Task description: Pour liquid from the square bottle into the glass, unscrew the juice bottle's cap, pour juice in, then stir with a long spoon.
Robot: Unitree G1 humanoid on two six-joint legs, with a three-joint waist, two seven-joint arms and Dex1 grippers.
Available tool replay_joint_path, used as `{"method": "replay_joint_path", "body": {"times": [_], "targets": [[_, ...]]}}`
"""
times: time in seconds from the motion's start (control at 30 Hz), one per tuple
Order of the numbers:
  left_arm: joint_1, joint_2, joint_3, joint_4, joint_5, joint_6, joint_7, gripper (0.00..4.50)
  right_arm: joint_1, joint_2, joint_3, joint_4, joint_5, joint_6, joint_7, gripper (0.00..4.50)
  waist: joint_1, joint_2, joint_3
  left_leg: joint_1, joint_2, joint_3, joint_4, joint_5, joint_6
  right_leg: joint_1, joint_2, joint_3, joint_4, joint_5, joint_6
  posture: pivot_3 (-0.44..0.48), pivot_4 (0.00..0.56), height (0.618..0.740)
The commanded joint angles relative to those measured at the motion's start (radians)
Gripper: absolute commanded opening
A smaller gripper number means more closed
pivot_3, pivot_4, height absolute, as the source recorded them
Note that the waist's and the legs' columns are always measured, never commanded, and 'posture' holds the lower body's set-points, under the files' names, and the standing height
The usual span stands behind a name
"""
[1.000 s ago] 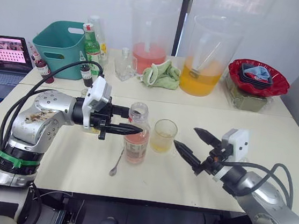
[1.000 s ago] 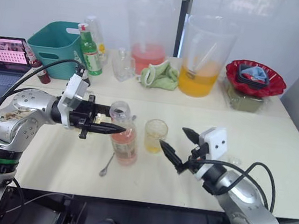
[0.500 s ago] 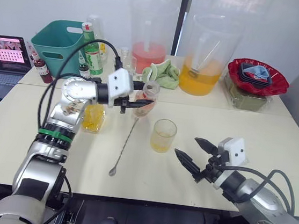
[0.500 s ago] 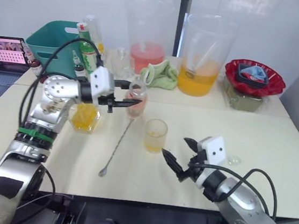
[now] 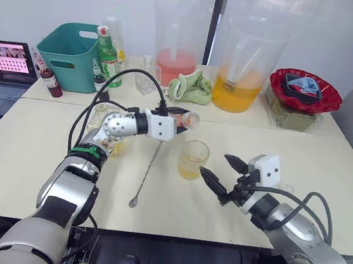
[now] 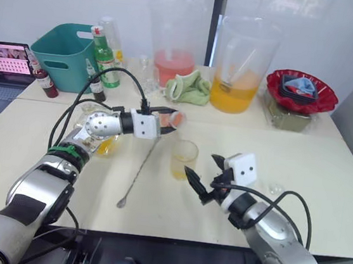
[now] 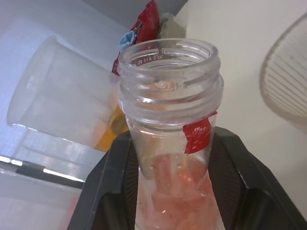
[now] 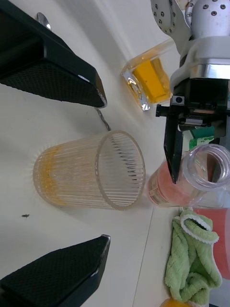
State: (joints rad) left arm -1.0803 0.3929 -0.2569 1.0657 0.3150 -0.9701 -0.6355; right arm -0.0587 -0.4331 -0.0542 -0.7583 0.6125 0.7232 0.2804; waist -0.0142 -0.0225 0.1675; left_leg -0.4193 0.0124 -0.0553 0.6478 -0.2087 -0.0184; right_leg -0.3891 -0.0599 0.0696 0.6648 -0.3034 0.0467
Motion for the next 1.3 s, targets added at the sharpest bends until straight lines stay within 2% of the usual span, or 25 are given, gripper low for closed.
{"method": "replay_joint_path", "body": {"times": [0.03, 0.33, 0.7, 1.3], "targets": [[-0.045, 0.012, -0.015, 0.004, 0.063, -0.074, 0.116, 1.95, -0.007, 0.005, -0.006, -0.049, 0.005, -0.01, -0.011, 4.48, 0.0, 0.0, 0.0, 0.0, 0.0, 0.0, 0.0, 0.0, 0.0, 0.0, 0.0, 0.0, 0.0, 0.0, 0.0, 0.0, 0.15, 0.74], [-0.068, 0.043, -0.091, 0.015, 0.243, -0.142, 0.34, 1.95, -0.008, 0.011, -0.007, -0.06, 0.021, -0.002, -0.026, 4.48, 0.0, 0.0, 0.0, 0.0, 0.0, 0.0, 0.0, 0.0, 0.0, 0.0, 0.0, 0.0, 0.0, 0.0, 0.0, 0.0, 0.15, 0.74], [-0.104, 0.07, -0.191, 0.01, 0.436, -0.141, 0.592, 1.95, -0.014, 0.018, -0.006, -0.065, 0.039, 0.007, -0.037, 4.48, 0.001, 0.0, 0.0, 0.0, 0.0, 0.0, 0.0, 0.0, 0.0, 0.0, 0.0, 0.0, 0.0, 0.0, 0.0, 0.0, 0.15, 0.74], [-0.153, 0.092, -0.29, 0.019, 0.559, -0.109, 0.785, 1.95, -0.013, 0.025, -0.004, -0.07, 0.062, 0.005, -0.054, 4.48, 0.001, 0.0, 0.0, 0.0, 0.0, 0.0, 0.0, 0.0, 0.0, 0.0, 0.0, 0.0, 0.001, 0.0, 0.0, 0.0, 0.15, 0.74]]}}
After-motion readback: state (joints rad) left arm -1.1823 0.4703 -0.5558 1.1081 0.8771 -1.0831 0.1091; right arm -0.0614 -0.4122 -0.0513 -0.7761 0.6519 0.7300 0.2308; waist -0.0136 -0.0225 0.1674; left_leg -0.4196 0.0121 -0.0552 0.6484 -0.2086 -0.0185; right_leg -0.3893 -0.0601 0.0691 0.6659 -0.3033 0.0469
